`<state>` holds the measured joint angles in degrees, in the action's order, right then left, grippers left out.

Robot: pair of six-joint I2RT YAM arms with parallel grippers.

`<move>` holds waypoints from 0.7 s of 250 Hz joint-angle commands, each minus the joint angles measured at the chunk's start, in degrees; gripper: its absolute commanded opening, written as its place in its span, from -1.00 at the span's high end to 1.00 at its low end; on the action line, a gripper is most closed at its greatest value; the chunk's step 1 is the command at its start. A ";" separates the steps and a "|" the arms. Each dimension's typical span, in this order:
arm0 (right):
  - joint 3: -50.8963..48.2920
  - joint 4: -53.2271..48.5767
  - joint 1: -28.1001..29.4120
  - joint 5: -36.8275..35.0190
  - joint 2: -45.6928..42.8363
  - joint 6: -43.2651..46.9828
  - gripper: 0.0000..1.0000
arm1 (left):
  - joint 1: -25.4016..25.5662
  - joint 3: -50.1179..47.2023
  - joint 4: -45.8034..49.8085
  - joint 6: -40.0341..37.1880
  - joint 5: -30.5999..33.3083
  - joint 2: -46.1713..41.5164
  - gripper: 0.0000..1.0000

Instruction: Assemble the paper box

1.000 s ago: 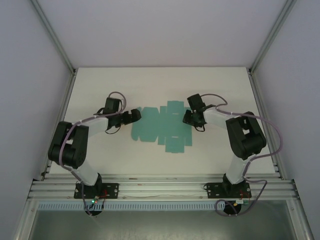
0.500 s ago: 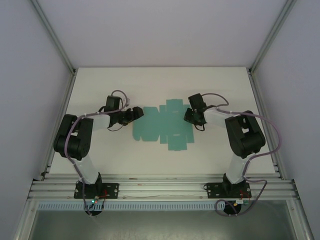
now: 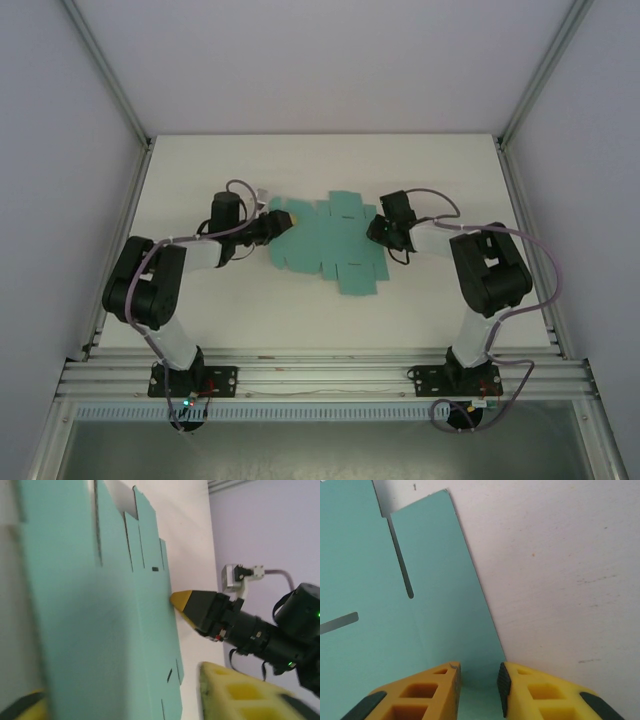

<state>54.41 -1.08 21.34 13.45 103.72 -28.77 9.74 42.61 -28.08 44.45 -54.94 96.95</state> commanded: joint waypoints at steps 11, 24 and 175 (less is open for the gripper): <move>-3.83 -7.23 1.28 3.80 2.18 -0.26 0.37 | 1.18 3.94 15.18 -10.60 6.64 -3.36 0.47; -3.46 -8.59 0.64 3.56 0.84 0.47 0.31 | 1.25 4.31 17.13 -12.36 7.81 -4.14 0.56; -4.97 -12.96 -20.84 44.68 -37.02 18.35 -0.59 | -0.07 5.77 -8.03 1.91 -8.77 -19.37 1.00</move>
<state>49.80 -10.04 1.98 45.45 70.26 -14.87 10.09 47.66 -25.32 40.66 -58.17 81.93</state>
